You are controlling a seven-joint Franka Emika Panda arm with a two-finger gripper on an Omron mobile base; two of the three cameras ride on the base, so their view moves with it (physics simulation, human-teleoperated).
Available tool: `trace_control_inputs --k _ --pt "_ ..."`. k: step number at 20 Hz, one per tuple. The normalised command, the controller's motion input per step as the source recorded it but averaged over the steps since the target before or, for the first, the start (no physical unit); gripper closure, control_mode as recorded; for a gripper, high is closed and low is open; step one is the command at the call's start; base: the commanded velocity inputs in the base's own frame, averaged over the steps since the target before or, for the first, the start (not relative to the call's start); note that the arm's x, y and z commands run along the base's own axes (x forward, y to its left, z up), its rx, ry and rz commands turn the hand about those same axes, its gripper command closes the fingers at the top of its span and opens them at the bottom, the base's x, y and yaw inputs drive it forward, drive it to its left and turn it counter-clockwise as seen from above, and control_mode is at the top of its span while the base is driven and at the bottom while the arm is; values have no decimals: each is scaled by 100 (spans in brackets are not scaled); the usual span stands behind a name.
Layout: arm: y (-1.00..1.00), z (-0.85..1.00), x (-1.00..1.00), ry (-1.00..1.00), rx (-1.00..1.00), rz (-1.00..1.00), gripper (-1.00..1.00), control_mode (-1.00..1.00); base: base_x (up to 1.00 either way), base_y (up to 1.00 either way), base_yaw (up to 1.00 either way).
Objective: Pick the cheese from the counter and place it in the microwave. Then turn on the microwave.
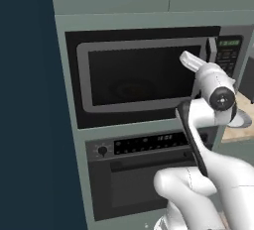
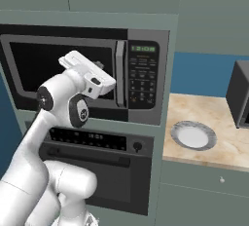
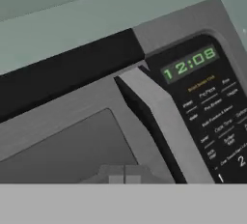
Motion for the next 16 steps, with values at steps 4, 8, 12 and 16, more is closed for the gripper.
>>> trace_control_inputs --k 4,8,12,16 --pt "-32 25 -100 -5 0 7 100 -100 0 0 0" --pt "-89 -1 -92 -1 2 9 100 -100 0 0 0" --pt "-97 -31 -76 0 3 13 100 -100 0 0 0" --pt "-54 -44 -87 0 0 13 100 -100 0 0 0"
